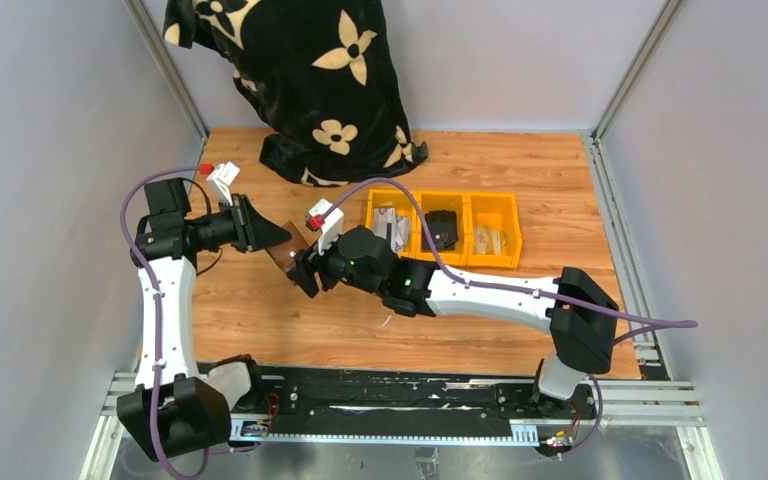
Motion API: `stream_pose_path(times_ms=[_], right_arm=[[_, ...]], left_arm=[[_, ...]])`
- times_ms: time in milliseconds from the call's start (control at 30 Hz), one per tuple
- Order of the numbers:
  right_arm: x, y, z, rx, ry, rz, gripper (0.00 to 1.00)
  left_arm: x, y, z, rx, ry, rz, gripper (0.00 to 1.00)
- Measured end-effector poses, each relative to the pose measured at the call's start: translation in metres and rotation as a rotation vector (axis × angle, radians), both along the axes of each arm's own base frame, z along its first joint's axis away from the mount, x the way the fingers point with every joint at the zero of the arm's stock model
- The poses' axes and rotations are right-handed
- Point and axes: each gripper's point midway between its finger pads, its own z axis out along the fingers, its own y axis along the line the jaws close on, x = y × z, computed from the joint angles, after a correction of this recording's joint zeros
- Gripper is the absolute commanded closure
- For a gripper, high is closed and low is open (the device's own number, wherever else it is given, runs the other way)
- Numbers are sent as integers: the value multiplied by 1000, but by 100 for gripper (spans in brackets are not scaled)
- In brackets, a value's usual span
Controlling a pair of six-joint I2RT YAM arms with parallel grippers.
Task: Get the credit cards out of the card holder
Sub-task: Open the card holder.
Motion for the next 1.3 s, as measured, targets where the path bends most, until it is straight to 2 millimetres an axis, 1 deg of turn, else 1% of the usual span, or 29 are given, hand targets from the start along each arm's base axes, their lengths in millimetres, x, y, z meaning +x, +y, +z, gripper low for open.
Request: stream_pose_path(times_ms=[67, 100, 167, 233, 267, 333, 467, 533, 567, 633, 767, 867, 933, 1033, 1167, 1300], right_arm=[[0, 0, 0, -1, -2, -4, 21], [0, 0, 0, -1, 2, -4, 20], [-3, -1, 2, 4, 13, 7, 18], [-5, -4, 12, 31, 35, 24, 17], [-6, -5, 18, 50, 50, 35, 19], [-5, -13, 38, 124, 100, 50, 24], [5, -41, 76, 271, 194, 15, 29], [7, -45, 87, 320, 240, 0, 31], [5, -45, 90, 337, 274, -4, 32], [4, -40, 87, 345, 347, -17, 34], [4, -28, 68, 329, 485, -51, 37], [6, -15, 59, 314, 552, -72, 37], [6, -6, 59, 318, 581, -72, 38], [6, -1, 63, 332, 600, -71, 39], [6, 1, 70, 353, 622, -72, 41], [12, 1, 70, 337, 633, -112, 44]], left_arm=[[0, 0, 1, -5, 8, 3, 93], [-1, 0, 1, -7, 10, 3, 96], [-1, -1, 1, -2, 6, 5, 98], [-1, 0, 3, 1, 0, 6, 99], [-1, 0, 4, 5, -3, 8, 100], [0, 1, 6, 15, -13, 15, 100], [0, 4, 6, 44, -24, 41, 100], [1, 6, 7, 60, -26, 68, 100], [2, 8, 8, 69, -35, 89, 100], [5, 12, 15, 89, -74, 143, 100], [8, 18, 29, 93, -186, 278, 100], [8, 17, 38, 62, -234, 337, 100], [10, 11, 45, 42, -251, 336, 100], [15, 7, 45, 20, -231, 331, 100], [21, 7, 40, 1, -184, 349, 100], [20, 2, 44, -18, -186, 346, 100]])
